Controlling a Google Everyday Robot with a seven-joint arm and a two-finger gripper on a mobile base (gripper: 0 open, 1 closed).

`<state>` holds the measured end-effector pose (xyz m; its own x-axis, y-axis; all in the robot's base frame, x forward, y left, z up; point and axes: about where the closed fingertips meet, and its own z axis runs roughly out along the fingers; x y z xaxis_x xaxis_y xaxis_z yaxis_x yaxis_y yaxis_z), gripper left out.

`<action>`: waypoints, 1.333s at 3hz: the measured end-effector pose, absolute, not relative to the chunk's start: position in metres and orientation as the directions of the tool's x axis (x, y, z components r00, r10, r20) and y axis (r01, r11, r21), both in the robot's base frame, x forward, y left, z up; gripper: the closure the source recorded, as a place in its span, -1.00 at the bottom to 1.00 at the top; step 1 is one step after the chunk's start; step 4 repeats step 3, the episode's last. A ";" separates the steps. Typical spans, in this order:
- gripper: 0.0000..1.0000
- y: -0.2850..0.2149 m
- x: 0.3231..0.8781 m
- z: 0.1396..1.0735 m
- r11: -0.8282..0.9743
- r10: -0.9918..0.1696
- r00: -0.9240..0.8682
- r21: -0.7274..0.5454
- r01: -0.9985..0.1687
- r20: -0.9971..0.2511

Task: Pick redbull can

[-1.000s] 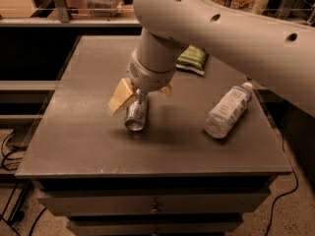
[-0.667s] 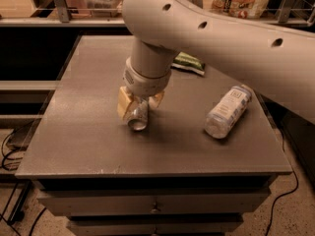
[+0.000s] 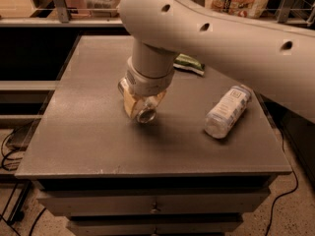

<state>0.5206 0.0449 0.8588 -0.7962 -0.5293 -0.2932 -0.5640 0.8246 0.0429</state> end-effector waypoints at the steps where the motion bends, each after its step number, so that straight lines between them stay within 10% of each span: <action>1: 1.00 0.025 0.534 0.904 0.819 -0.515 -0.758 0.030 -0.572 -0.400; 4: 1.00 0.026 0.534 0.909 0.799 -0.544 -0.732 0.013 -0.601 -0.411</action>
Offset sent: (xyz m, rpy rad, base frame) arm 0.0115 -0.0178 0.0399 0.0484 -0.0897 0.0003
